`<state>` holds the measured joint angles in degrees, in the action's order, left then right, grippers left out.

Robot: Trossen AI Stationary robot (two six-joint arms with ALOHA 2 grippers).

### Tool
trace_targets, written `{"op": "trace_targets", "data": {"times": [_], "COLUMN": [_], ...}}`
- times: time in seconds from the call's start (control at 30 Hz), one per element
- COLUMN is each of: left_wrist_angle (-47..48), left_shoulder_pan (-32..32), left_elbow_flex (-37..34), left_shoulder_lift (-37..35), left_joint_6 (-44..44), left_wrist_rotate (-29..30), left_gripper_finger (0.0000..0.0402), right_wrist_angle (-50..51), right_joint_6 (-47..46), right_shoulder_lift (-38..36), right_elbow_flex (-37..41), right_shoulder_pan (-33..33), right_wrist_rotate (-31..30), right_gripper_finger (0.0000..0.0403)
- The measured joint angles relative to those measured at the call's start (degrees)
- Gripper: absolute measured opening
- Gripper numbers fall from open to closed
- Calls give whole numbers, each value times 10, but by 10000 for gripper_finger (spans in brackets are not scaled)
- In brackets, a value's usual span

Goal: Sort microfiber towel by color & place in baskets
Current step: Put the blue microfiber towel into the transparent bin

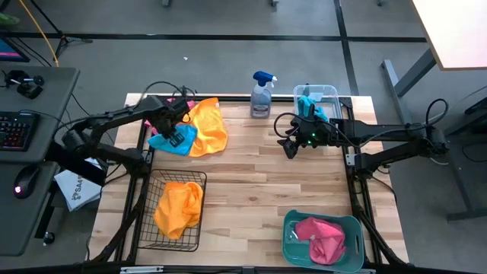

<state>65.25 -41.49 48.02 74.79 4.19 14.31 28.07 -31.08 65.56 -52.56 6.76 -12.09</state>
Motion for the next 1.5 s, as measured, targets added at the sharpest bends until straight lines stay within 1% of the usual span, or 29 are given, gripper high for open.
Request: {"op": "trace_targets", "data": {"times": [0.07, 0.17, 0.33, 0.43, 0.57, 0.67, 0.87, 0.97, 1.03, 1.1, 1.17, 1.23, 1.43, 1.5], "left_wrist_angle": [21, 46, 28, -3, -55, -99, -220, -265, -289, -306, -325, -341, -386, -403], "left_shoulder_pan": [6, 21, 58, 91, 136, 170, 220, 230, 233, 237, 242, 252, 277, 282], "left_elbow_flex": [23, 81, 203, 263, 308, 318, 320, 320, 320, 320, 320, 320, 320, 321], "left_shoulder_lift": [-31, -81, -146, -153, -127, -88, 3, 37, 53, 62, 66, 64, 35, 31], "left_joint_6": [10, 25, 41, 47, 56, 54, 37, 41, 53, 48, 22, -13, -113, -136], "left_wrist_rotate": [-1, -10, -36, -37, -32, -31, -32, -31, -32, -49, -81, -113, -166, -177], "left_gripper_finger": [11, 4, 2, 1, 1, 1, 0, 0, 0, 0, 0, 0, 0, 0], "right_wrist_angle": [-18, -55, -84, -83, -111, -140, -211, -248, -268, -277, -279, -279, -287, -297], "right_joint_6": [2, 17, 71, 93, 91, 112, 195, 226, 245, 272, 299, 315, 362, 372], "right_shoulder_lift": [-6, -25, -55, -60, -53, -33, 41, 75, 93, 109, 121, 126, 126, 126], "right_elbow_flex": [0, -12, -71, -104, -128, -128, -128, -128, -128, -128, -128, -127, -127, -127], "right_shoulder_pan": [0, 0, 0, 0, 0, 0, -3, -11, -18, -24, -28, -29, -30, -29], "right_wrist_rotate": [2, 11, -9, -15, -12, -1, 34, 32, 15, -8, -28, -32, -21, 9], "right_gripper_finger": [275, 275, 275, 275, 275, 275, 275, 275, 275, 275, 275, 275, 275, 275]}}
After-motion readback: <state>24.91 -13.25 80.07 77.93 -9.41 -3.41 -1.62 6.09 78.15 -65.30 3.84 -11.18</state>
